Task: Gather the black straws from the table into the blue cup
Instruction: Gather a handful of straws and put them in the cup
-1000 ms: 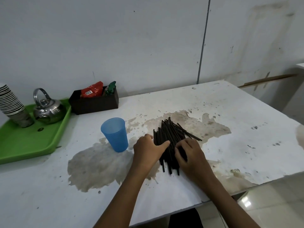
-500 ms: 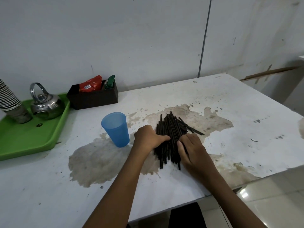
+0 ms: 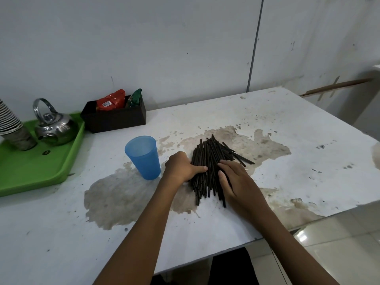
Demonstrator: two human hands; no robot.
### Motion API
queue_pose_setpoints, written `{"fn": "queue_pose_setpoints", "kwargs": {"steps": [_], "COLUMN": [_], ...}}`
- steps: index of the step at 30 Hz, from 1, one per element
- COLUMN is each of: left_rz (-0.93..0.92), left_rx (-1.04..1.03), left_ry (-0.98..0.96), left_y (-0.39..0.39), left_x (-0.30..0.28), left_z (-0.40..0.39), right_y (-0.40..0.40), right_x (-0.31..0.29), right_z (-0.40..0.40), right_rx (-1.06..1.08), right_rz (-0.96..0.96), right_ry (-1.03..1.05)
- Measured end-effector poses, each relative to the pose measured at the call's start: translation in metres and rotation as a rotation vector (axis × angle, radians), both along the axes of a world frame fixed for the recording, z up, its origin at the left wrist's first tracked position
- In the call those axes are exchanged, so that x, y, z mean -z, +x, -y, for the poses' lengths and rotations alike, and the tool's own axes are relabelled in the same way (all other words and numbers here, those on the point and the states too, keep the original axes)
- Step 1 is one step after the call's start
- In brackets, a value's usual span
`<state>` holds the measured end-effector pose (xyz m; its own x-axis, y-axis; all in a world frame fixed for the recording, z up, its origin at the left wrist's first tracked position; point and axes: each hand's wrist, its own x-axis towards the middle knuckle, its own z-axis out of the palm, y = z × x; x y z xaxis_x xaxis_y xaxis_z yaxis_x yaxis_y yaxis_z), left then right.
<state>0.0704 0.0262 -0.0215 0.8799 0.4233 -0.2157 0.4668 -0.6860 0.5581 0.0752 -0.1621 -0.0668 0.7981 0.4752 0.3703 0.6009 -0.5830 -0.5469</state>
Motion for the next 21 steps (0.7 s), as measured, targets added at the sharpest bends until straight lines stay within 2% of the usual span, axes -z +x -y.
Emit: {"fn": "queue_pose_setpoints", "kwargs": {"steps": [5, 13, 21], "left_rz": [-0.015, -0.073, -0.048], "left_rx": [0.016, 0.104, 0.172], "left_ry": [-0.004, 0.127, -0.115], "left_y": [0.0, 0.003, -0.013], "left_x": [0.001, -0.004, 0.002], "left_z": [-0.004, 0.005, -0.011], "right_y": [0.0, -0.002, -0.002], "right_x": [0.001, 0.001, -0.001], "right_z": [0.001, 0.002, 0.003], "right_rx": [-0.001, 0.003, -0.001], "right_rz": [-0.003, -0.018, -0.068], "right_ry": [-0.001, 0.01, 0.025]}}
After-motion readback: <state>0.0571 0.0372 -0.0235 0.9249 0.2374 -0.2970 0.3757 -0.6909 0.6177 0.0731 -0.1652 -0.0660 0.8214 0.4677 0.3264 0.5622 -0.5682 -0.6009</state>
